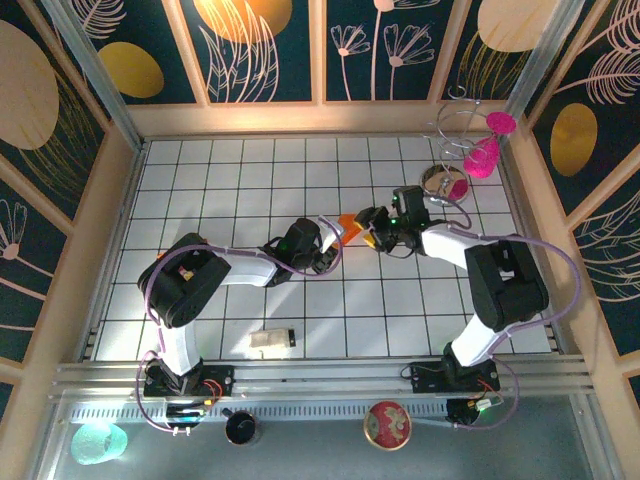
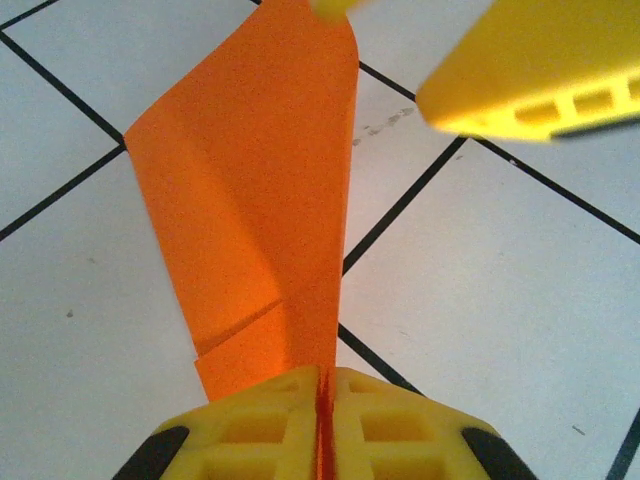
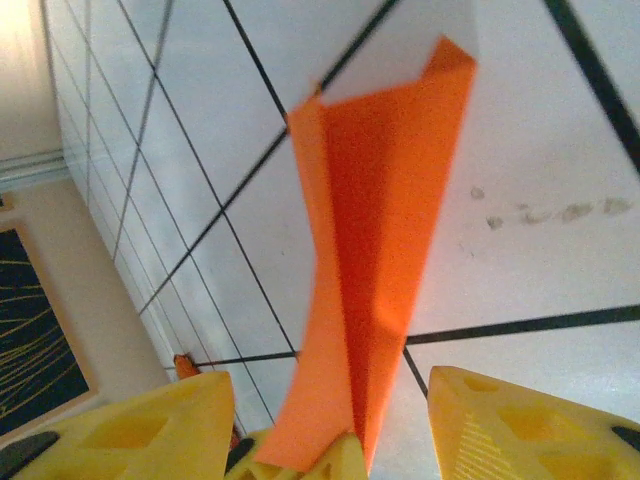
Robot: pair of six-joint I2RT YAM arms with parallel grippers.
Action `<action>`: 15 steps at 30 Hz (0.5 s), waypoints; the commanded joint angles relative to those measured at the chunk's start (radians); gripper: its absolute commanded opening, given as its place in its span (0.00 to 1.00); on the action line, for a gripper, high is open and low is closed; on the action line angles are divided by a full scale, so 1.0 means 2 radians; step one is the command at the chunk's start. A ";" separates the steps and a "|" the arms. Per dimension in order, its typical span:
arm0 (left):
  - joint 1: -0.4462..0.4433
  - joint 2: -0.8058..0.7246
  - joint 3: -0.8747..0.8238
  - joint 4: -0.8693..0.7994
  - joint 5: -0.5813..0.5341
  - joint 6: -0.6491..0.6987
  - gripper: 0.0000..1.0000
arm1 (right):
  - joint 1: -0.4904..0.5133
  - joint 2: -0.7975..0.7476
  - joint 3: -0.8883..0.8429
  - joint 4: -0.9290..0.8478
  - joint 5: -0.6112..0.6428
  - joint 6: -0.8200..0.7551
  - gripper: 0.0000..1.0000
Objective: Fold a paper plane with a square sheet of paper (pick it up from the middle)
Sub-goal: Fold the wing for the fifth time at the center of the table.
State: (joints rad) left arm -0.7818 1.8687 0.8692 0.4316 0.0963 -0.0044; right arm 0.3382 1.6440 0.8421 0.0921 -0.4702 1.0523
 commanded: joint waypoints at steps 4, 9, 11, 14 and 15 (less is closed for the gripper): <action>-0.001 0.026 0.003 0.003 0.044 -0.012 0.09 | -0.019 -0.026 -0.004 -0.021 0.028 -0.040 0.55; 0.000 0.037 0.014 -0.004 0.071 -0.025 0.07 | -0.022 -0.030 -0.011 -0.018 0.028 -0.048 0.55; 0.000 0.037 0.017 -0.004 0.083 -0.034 0.06 | -0.023 -0.032 -0.015 -0.013 0.028 -0.054 0.55; 0.006 0.039 0.025 -0.009 0.108 -0.059 0.05 | -0.023 -0.035 -0.022 -0.006 0.031 -0.068 0.55; 0.009 0.038 0.026 -0.007 0.118 -0.069 0.04 | -0.023 -0.036 -0.024 -0.006 0.033 -0.074 0.55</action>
State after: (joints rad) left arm -0.7761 1.9301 0.8940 0.4229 0.2481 -0.0780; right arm 0.2996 1.6047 0.8143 0.0704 -0.4335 0.9558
